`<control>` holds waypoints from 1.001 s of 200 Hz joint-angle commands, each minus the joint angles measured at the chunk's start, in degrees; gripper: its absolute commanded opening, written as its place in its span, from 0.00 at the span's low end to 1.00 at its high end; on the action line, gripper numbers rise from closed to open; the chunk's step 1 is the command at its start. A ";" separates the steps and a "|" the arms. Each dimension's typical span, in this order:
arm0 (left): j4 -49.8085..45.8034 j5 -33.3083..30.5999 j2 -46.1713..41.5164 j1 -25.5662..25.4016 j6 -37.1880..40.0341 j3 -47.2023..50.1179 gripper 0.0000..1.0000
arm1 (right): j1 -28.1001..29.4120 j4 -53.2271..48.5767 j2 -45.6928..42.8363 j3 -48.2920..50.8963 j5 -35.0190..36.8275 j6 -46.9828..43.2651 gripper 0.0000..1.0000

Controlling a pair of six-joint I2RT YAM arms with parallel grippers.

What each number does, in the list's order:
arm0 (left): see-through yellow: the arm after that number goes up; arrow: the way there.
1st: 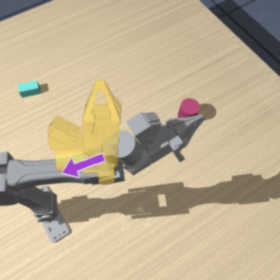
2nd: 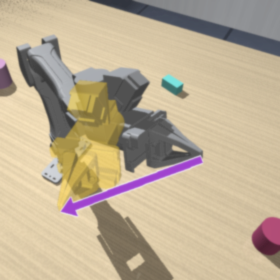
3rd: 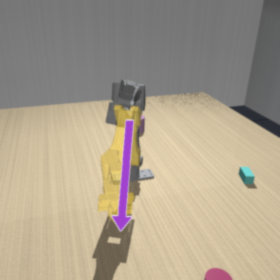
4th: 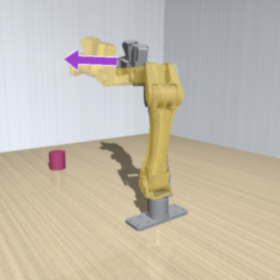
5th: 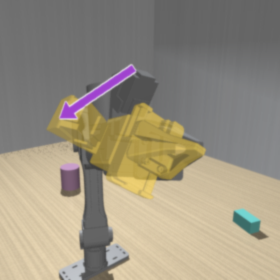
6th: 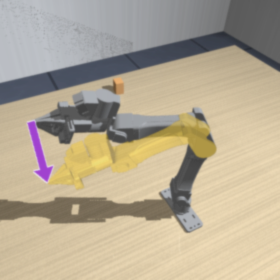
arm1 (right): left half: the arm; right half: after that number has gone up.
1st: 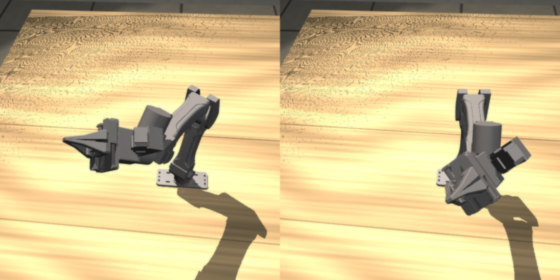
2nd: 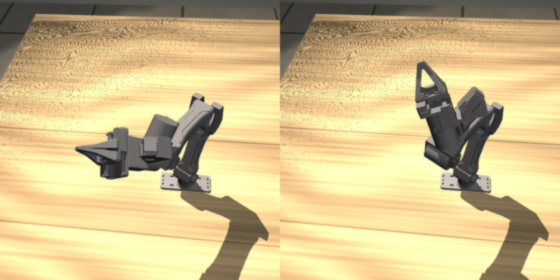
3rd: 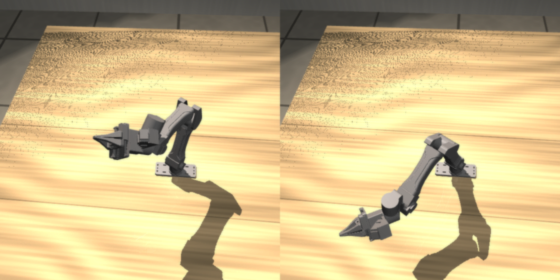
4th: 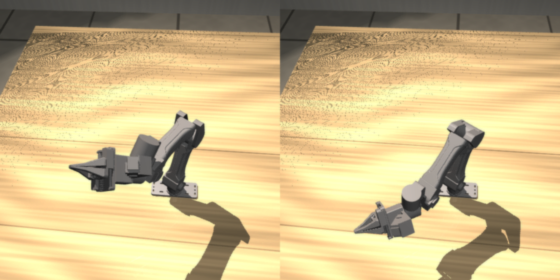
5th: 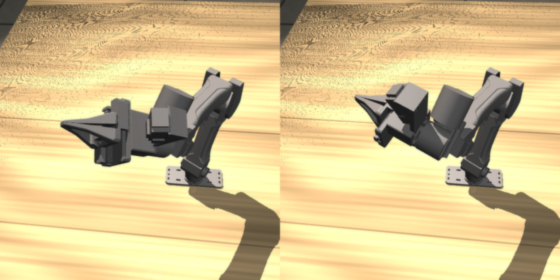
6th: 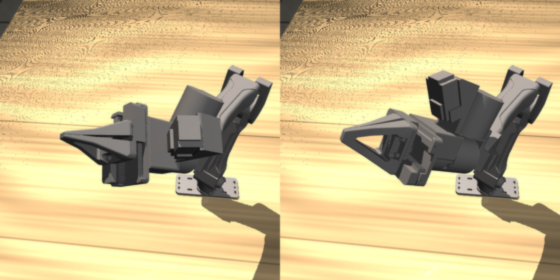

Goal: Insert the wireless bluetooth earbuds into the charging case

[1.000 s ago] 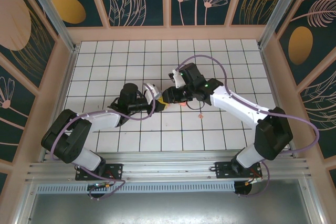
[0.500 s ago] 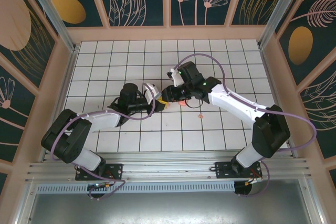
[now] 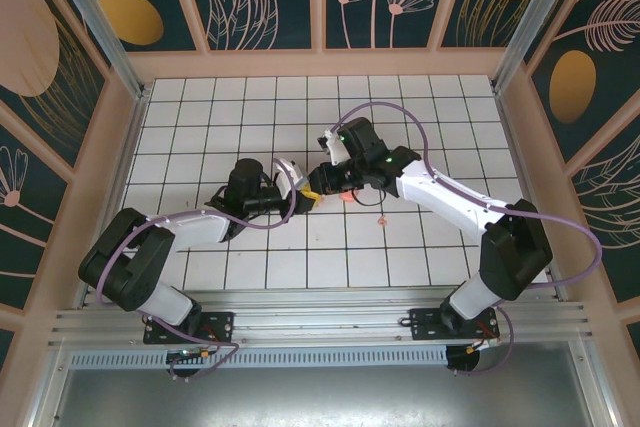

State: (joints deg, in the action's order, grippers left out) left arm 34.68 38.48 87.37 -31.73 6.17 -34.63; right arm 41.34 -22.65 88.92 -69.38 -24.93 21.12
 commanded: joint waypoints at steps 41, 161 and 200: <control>5.36 1.37 -1.15 -0.31 -0.96 0.51 0.18 | -0.81 6.54 -5.57 4.37 -0.80 0.97 0.16; 24.41 0.35 0.93 -0.51 -5.21 6.95 0.18 | -4.62 29.93 -12.06 16.28 -16.73 9.60 0.15; 22.93 -2.26 0.87 -0.49 -5.42 6.82 0.18 | -7.04 27.94 -14.00 17.78 -17.11 9.99 0.15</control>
State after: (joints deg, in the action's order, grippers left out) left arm 54.74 38.04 88.07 -31.90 1.63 -28.16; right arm 36.40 3.03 77.84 -52.84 -39.77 29.67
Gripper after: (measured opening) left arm 0.192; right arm 0.153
